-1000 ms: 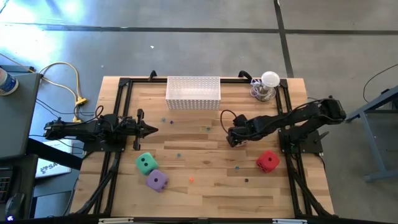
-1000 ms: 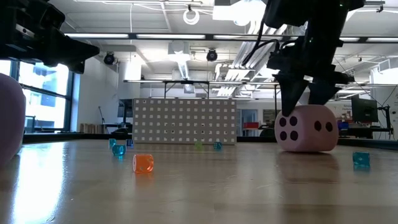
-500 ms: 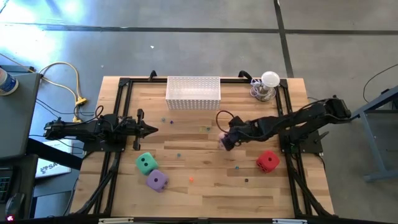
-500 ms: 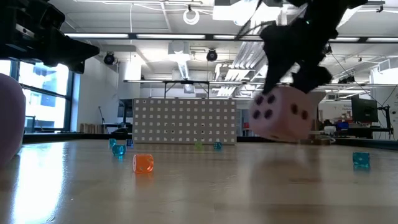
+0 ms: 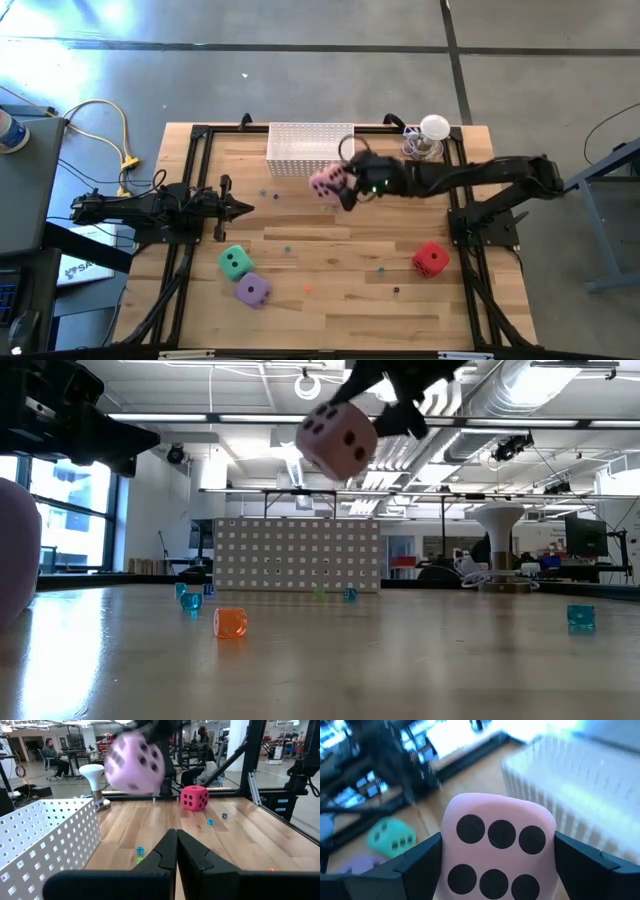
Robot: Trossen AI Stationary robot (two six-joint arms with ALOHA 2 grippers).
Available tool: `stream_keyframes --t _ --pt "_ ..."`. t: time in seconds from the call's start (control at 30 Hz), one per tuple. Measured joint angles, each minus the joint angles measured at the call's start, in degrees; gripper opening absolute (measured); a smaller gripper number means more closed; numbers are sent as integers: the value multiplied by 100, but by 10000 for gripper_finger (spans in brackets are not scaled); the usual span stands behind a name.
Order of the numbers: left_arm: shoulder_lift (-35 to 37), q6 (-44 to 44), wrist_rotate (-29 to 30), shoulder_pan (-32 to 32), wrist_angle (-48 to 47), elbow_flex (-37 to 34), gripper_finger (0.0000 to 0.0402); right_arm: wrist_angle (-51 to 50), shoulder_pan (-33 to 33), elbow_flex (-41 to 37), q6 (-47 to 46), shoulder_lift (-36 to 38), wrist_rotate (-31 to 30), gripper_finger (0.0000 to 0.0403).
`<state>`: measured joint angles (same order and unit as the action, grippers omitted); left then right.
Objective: Pick & Place Dice
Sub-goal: Put the large pink dice into the white basket
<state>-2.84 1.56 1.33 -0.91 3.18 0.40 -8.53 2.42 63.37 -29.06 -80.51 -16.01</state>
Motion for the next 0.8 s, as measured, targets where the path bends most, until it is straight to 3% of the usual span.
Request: stream_keyframes --t 0.23,0.63,0.8 --pt "-2 3 1 -2 0 0 0 -74 750 751 190 -153 -95 320" --pt "-2 18 0 -1 46 0 0 -180 1464 909 78 -1017 -235 320" --pt "1 18 1 -2 183 0 0 -851 1660 1432 81 -1473 -334 320"
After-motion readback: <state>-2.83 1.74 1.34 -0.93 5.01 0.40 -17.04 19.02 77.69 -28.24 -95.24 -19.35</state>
